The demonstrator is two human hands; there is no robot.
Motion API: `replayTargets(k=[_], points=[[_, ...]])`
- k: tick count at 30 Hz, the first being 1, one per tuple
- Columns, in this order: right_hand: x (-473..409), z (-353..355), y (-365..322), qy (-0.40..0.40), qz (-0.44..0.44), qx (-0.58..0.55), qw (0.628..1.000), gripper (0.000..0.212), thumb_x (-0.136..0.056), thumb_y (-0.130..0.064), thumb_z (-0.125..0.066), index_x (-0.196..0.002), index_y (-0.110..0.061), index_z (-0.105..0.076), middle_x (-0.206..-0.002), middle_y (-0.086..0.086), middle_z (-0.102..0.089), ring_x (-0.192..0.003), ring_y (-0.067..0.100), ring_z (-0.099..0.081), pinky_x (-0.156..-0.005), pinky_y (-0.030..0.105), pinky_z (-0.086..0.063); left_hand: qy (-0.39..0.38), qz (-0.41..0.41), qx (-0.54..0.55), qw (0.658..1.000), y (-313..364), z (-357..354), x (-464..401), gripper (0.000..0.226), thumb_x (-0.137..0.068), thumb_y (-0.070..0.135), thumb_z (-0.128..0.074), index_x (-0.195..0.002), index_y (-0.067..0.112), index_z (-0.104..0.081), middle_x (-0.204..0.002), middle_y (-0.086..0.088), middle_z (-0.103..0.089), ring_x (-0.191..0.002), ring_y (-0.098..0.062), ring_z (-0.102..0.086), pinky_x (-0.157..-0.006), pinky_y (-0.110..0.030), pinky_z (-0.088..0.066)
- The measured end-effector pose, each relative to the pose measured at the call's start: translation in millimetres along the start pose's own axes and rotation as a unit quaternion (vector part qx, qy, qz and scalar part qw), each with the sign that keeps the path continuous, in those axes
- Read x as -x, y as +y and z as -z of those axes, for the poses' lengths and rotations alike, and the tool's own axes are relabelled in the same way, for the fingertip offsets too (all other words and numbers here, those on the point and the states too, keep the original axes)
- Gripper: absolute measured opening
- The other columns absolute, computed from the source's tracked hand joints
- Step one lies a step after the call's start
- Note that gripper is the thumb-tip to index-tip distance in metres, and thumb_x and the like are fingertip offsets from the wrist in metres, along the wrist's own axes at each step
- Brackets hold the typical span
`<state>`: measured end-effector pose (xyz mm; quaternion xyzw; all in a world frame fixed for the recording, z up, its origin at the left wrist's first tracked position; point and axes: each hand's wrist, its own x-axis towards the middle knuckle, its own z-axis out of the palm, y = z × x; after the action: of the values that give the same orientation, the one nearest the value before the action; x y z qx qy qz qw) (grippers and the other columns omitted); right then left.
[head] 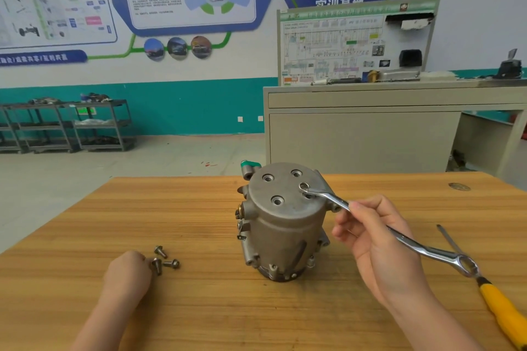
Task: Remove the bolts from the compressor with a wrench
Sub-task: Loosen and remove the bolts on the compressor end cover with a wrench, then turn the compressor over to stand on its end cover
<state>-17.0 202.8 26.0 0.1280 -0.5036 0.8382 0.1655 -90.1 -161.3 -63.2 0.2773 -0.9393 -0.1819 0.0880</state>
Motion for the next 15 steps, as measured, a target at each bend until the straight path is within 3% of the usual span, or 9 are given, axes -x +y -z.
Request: replayTargets(k=[3, 5, 6, 8, 10, 12, 15], points=[[0, 0, 1, 0.0, 0.002, 0.005, 1.0, 0.014, -0.074, -0.02, -0.062, -0.06, -0.024, -0.062, -0.065, 0.008, -0.062, -0.057, 0.016, -0.06, -0.056, 0.026, -0.052, 0.006, 0.007, 0.016, 1.0, 7, 5, 10, 0.036, -0.101, 0.028, -0.049, -0.122, 0.003, -0.064, -0.111, -0.022, -0.067, -0.108, -0.036, -0.059, -0.083, -0.034, -0.045], [0, 0, 1, -0.001, 0.001, 0.008, 1.0, 0.014, -0.074, -0.02, -0.062, -0.06, -0.024, -0.062, -0.065, 0.008, -0.062, -0.058, 0.016, -0.06, -0.057, 0.026, -0.052, 0.048, 0.008, 0.026, 0.998, 21, 18, 23, 0.054, -0.1, 0.042, -0.045, -0.142, 0.008, -0.046, -0.122, -0.028, -0.057, -0.119, -0.04, -0.048, -0.095, -0.041, -0.04], [0, -1, 1, -0.003, 0.0, 0.007, 1.0, 0.015, -0.075, -0.019, -0.061, -0.06, -0.023, -0.062, -0.065, 0.008, -0.062, -0.058, 0.016, -0.06, -0.057, 0.026, -0.052, 0.08, -0.015, 0.087, 0.993, 33, 25, 34, 0.063, -0.097, 0.049, -0.044, -0.147, 0.011, -0.039, -0.125, -0.03, -0.051, -0.122, -0.04, -0.042, -0.099, -0.046, -0.038], [-1, -2, 0, -0.003, -0.002, 0.005, 1.0, 0.015, -0.075, -0.019, -0.061, -0.06, -0.023, -0.062, -0.065, 0.009, -0.063, -0.057, 0.017, -0.061, -0.055, 0.027, -0.051, 0.107, -0.127, 0.27, 0.949, 69, 47, 65, 0.075, -0.089, 0.062, -0.041, -0.15, 0.018, -0.033, -0.137, -0.021, -0.044, -0.13, -0.032, -0.038, -0.106, -0.049, -0.037], [0, -4, 0, -0.003, 0.004, 0.001, 1.0, 0.014, -0.075, -0.018, -0.061, -0.061, -0.022, -0.062, -0.066, 0.011, -0.064, -0.055, 0.02, -0.061, -0.052, 0.027, -0.05, 0.1, -0.29, 0.346, 0.887, 112, 71, 96, 0.079, -0.083, 0.076, -0.036, -0.147, 0.029, -0.034, -0.144, 0.001, -0.038, -0.133, -0.014, -0.036, -0.108, -0.039, -0.035], [0, -4, -1, 0.002, 0.027, -0.002, 1.0, 0.008, -0.075, -0.016, -0.061, -0.068, -0.019, -0.062, -0.068, 0.014, -0.065, -0.056, 0.022, -0.062, -0.051, 0.027, -0.05, 0.073, -0.429, 0.29, 0.852, 151, 85, 117, 0.088, -0.076, 0.089, -0.03, -0.148, 0.038, -0.028, -0.146, 0.014, -0.033, -0.136, -0.006, -0.029, -0.11, -0.034, -0.028], [-5, 10, -7, 0.03, 0.086, -0.001, 0.996, 0.01, -0.085, -0.007, -0.058, -0.089, -0.017, -0.057, -0.07, 0.012, -0.067, -0.058, 0.022, -0.064, -0.054, 0.027, -0.053, 0.036, -0.503, 0.025, 0.863, 191, 87, 125, 0.106, -0.065, 0.097, -0.021, -0.153, 0.041, 0.0, -0.162, 0.006, -0.012, -0.148, -0.015, -0.009, -0.12, -0.047, -0.008]])
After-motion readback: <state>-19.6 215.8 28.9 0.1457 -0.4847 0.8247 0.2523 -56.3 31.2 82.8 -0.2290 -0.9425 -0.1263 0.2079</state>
